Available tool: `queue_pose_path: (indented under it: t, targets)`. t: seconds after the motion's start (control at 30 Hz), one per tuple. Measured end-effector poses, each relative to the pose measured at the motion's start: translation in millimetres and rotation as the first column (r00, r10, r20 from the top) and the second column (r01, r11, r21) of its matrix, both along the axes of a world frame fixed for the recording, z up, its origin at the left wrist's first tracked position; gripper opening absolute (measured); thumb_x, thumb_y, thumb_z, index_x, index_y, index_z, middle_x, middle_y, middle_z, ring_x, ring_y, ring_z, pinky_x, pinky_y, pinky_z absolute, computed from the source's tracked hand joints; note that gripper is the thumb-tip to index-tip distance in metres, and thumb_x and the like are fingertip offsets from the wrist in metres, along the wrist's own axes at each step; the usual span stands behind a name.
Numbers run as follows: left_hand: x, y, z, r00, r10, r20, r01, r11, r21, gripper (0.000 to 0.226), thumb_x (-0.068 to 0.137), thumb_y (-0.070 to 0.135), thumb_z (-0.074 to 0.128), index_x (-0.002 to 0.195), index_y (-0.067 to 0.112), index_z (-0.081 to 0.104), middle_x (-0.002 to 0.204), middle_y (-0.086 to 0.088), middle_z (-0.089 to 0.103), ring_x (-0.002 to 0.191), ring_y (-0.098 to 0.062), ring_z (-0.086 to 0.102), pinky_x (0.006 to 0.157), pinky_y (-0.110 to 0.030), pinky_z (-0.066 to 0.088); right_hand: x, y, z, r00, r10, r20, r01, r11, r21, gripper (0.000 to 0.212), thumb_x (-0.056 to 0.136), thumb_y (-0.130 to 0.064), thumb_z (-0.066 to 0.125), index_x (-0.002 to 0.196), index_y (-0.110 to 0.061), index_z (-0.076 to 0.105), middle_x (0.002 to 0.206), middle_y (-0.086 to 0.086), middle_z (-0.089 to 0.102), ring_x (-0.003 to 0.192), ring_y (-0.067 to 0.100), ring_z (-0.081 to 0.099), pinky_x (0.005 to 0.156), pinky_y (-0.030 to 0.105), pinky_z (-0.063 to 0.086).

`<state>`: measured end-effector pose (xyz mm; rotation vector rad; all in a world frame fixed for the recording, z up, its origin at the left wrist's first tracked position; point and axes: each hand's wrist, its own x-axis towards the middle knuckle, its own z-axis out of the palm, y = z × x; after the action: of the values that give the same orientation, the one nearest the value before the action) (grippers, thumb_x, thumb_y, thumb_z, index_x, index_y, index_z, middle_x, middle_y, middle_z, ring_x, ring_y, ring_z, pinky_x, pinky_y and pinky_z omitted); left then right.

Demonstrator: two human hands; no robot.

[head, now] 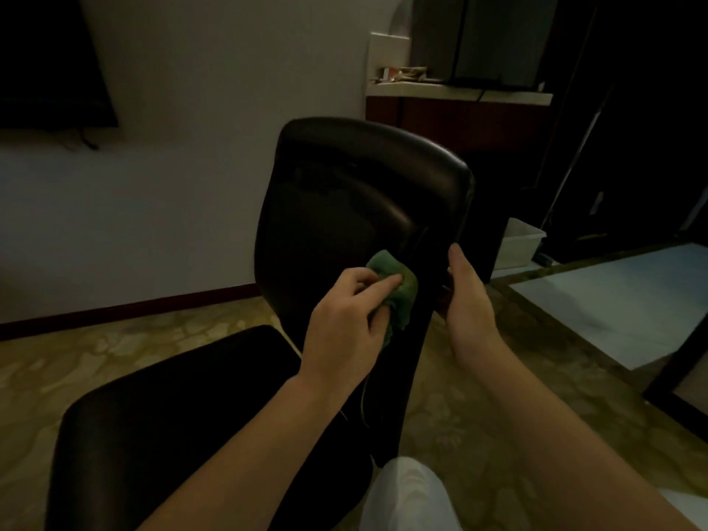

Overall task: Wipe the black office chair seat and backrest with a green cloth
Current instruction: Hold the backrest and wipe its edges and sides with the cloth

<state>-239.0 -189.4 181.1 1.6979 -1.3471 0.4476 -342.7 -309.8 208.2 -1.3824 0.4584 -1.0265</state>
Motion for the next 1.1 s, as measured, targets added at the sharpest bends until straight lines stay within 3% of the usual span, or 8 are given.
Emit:
queue_pose_path:
  t: [0.13, 0.3, 0.5, 0.63, 0.83, 1.1]
  targets:
    - [1.3, -11.4, -10.1, 0.982, 0.044, 0.185, -0.053, 0.997, 0.048, 0.039, 0.095, 0.016, 0.057, 0.133, 0.018, 0.063, 0.122, -0.009, 0.057, 0.103, -0.022, 0.059, 0.082, -0.034, 0.057, -2.4, -6.4, 12.9, 0.991, 0.042, -0.129, -0.056, 0.992, -0.111, 0.038, 0.094, -0.049, 0.055, 0.120, -0.023, 0.062, 0.111, -0.001, 0.071, 0.100, 0.012, 0.069, 0.085, 0.032, 0.058]
    - [-4.2, -15.3, -14.0, 0.954, 0.092, 0.286, -0.116, 0.991, 0.067, 0.032, 0.093, 0.017, 0.057, 0.124, 0.016, 0.067, 0.119, -0.012, 0.057, 0.100, -0.026, 0.058, 0.076, -0.034, 0.058, 1.1, -11.4, 9.5, 0.972, -0.043, -0.230, -0.002, 0.981, -0.193, 0.055, 0.072, -0.064, 0.068, 0.117, -0.034, 0.061, 0.110, -0.007, 0.070, 0.103, 0.010, 0.067, 0.091, 0.040, 0.056]
    - [-2.2, 1.0, -43.1, 0.934, 0.094, 0.344, -0.158, 0.973, 0.165, 0.032, 0.088, 0.014, 0.067, 0.120, 0.015, 0.069, 0.118, -0.011, 0.057, 0.101, -0.026, 0.059, 0.081, -0.035, 0.058, 1.5, -19.3, 18.5, 0.946, -0.066, -0.317, -0.001, 0.979, -0.206, 0.048, 0.078, -0.055, 0.072, 0.117, -0.028, 0.063, 0.106, -0.006, 0.071, 0.096, 0.011, 0.069, 0.085, 0.038, 0.059]
    - [3.2, 5.2, -51.0, 0.930, 0.088, 0.357, -0.160, 0.971, 0.179, 0.039, 0.084, 0.011, 0.070, 0.122, 0.017, 0.068, 0.116, -0.010, 0.056, 0.097, -0.024, 0.060, 0.078, -0.033, 0.059, 5.8, -18.9, 30.9, 0.917, -0.115, -0.383, -0.013, 0.949, -0.316, 0.031, 0.083, -0.046, 0.073, 0.108, -0.030, 0.067, 0.098, -0.013, 0.070, 0.088, 0.003, 0.067, 0.069, 0.019, 0.053]
    - [5.8, -3.1, -21.6, 0.943, 0.046, 0.330, -0.089, 0.989, 0.114, 0.036, 0.090, 0.012, 0.062, 0.126, 0.014, 0.065, 0.119, -0.012, 0.056, 0.098, -0.026, 0.061, 0.076, -0.037, 0.059, 8.8, -22.4, 31.9, 0.881, -0.177, -0.439, 0.001, 0.928, -0.372, 0.025, 0.086, -0.046, 0.068, 0.106, -0.031, 0.070, 0.098, -0.012, 0.069, 0.092, 0.010, 0.065, 0.081, 0.032, 0.055]
    - [7.3, -15.8, 0.7, 0.935, 0.019, 0.354, -0.055, 0.994, 0.093, 0.030, 0.092, 0.015, 0.061, 0.121, 0.014, 0.067, 0.117, -0.011, 0.058, 0.095, -0.024, 0.059, 0.073, -0.035, 0.057, 8.5, -24.2, 29.4, 0.876, -0.202, -0.438, 0.020, 0.923, -0.385, 0.033, 0.089, -0.054, 0.059, 0.110, -0.031, 0.068, 0.101, -0.011, 0.069, 0.095, 0.012, 0.064, 0.088, 0.038, 0.053]
